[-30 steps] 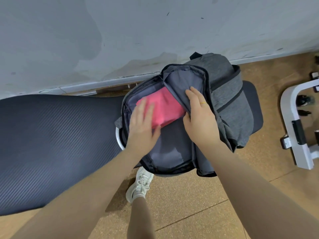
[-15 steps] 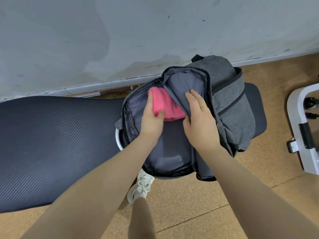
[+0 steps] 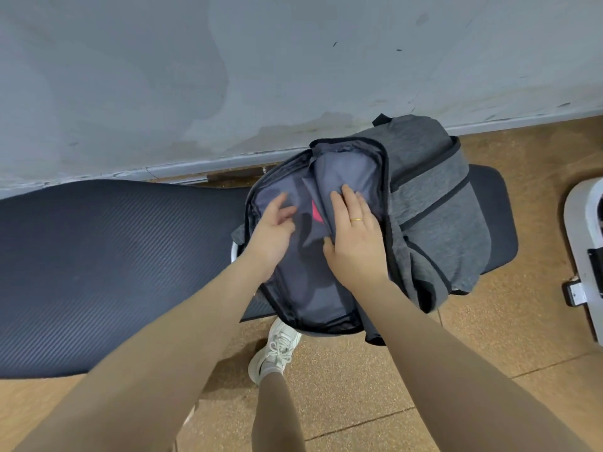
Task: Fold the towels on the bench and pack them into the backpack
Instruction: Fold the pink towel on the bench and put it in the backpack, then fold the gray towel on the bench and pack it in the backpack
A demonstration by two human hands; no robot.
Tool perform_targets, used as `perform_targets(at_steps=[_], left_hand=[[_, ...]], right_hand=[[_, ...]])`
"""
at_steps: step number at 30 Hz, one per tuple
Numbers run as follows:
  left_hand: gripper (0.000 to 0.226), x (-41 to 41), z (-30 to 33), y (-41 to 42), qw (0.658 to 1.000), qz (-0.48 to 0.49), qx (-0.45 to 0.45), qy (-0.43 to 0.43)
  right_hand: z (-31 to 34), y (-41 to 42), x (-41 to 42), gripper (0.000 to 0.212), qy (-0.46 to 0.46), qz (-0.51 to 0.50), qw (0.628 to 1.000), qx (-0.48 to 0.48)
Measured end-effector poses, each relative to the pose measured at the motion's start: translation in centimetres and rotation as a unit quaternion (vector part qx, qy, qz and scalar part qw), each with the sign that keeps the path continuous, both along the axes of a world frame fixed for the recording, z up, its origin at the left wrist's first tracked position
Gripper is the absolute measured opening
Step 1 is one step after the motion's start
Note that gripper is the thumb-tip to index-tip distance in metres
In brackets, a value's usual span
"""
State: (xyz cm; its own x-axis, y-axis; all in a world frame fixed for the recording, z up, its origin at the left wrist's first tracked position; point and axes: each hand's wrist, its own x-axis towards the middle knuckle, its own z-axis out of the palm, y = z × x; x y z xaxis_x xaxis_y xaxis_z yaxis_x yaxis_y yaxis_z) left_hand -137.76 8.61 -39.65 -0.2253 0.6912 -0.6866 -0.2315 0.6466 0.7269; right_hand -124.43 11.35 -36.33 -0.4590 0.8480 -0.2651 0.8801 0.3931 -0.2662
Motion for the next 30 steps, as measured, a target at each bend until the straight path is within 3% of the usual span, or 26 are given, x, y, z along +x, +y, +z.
perform_targets(at_steps=[3,6,12,16,22,26,30], left_hand=[[0.046,-1.7,1.2,-2.3,0.998,-0.017,-0.027,0.048],[0.039,-3.4,3.8,-3.6,0.997,-0.036,-0.021,0.071],[0.032,-5.5,11.3,-5.8,0.983,-0.135,0.023,0.122],[0.031,-4.5,18.3,-7.4,0.962,-0.234,0.064,0.129],[0.028,0.5,26.6,-9.4,0.899,-0.375,0.141,0.177],[0.017,6.8,31.0,-9.6,0.868,-0.426,0.193,0.165],[0.017,15.0,33.3,-9.9,0.814,-0.507,0.231,0.162]], right_hand=[[-0.2,-0.2,-0.6,0.079,-0.088,0.031,0.994,-0.063],[1.5,0.2,-1.7,0.076,-0.111,0.017,0.989,-0.091],[9.7,-3.1,-1.1,0.052,-0.056,0.015,0.996,-0.063],[16.1,-7.1,1.1,0.045,-0.007,-0.056,0.993,-0.100],[25.9,-12.6,6.1,0.038,0.085,-0.206,0.970,-0.097],[29.5,-15.9,12.2,0.039,0.083,-0.244,0.965,-0.055],[30.9,-19.4,20.3,0.031,0.063,-0.323,0.943,-0.045]])
